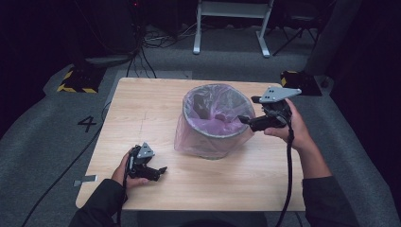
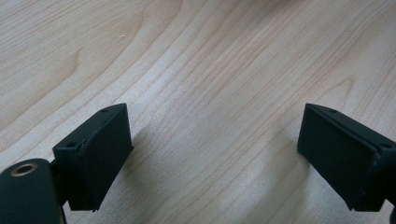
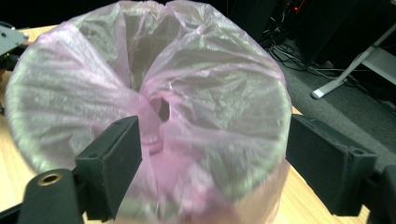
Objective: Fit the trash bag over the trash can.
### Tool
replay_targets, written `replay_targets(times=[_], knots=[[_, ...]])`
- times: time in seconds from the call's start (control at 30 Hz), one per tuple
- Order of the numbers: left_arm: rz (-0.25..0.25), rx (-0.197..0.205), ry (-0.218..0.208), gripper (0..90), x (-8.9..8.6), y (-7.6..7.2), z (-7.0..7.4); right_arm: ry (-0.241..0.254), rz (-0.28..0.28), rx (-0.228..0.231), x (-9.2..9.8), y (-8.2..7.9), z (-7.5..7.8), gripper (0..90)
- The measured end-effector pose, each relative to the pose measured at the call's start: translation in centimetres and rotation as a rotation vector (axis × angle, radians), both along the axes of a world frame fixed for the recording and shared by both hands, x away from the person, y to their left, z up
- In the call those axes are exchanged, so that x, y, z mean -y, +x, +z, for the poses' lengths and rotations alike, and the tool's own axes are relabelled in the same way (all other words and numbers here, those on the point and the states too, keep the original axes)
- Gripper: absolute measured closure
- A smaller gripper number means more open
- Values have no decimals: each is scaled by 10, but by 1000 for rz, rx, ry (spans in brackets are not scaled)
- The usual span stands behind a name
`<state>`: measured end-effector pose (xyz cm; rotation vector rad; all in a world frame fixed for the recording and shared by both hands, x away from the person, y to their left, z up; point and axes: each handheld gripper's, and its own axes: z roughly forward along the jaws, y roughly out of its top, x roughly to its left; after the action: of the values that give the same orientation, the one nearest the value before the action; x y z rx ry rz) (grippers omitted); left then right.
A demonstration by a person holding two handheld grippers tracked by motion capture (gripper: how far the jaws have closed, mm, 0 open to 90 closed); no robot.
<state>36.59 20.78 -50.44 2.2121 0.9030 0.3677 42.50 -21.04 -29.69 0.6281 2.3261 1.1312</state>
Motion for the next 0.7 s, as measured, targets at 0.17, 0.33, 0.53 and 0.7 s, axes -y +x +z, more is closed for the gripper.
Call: replay_targets(times=[0.17, 0.33, 0.53, 0.7], knots=[[-1, 2, 1, 98, 0, 0, 0, 3, -11, 8, 11, -10, -1, 184], [1, 0, 0, 98, 0, 0, 0, 12, -19, 17, 20, -22, -2, 183], [0, 1, 1, 97, 0, 0, 0, -3, -25, 28, 26, -32, -7, 182], [0, 1, 1, 97, 0, 0, 0, -32, -36, 34, 29, -39, -15, 182]])
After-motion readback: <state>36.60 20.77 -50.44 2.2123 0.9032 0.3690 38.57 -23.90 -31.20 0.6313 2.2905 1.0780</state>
